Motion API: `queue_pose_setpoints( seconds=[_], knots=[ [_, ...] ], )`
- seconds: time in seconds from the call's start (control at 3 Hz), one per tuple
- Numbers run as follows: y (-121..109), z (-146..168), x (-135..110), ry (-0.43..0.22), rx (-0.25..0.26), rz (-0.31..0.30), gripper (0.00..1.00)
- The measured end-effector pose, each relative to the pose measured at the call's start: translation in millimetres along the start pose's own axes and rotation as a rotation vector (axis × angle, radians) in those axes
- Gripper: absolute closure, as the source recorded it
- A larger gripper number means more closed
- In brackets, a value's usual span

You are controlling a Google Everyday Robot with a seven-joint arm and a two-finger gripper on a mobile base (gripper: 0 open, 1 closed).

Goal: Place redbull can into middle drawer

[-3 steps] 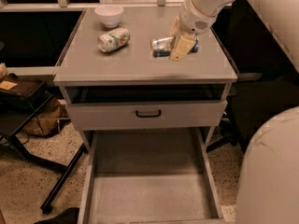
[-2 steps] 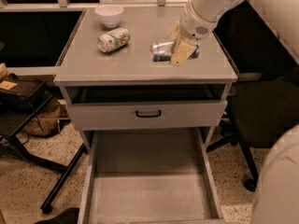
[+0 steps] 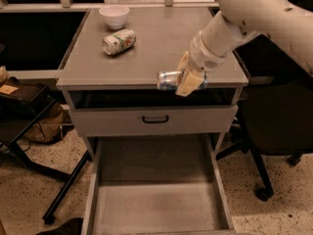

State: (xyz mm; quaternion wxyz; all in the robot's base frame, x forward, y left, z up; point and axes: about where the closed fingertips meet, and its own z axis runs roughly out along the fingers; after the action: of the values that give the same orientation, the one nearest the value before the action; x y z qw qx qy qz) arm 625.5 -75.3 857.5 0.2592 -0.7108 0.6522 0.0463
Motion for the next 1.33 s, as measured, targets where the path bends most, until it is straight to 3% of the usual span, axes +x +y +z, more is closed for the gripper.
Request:
queue_pose_setpoints(
  seconds=[1.0,1.33],
  knots=[
    [74,27,11,-0.032,-0.006,0.07,1.0],
    [74,28,11,-0.032,-0.006,0.07,1.0]
  ],
)
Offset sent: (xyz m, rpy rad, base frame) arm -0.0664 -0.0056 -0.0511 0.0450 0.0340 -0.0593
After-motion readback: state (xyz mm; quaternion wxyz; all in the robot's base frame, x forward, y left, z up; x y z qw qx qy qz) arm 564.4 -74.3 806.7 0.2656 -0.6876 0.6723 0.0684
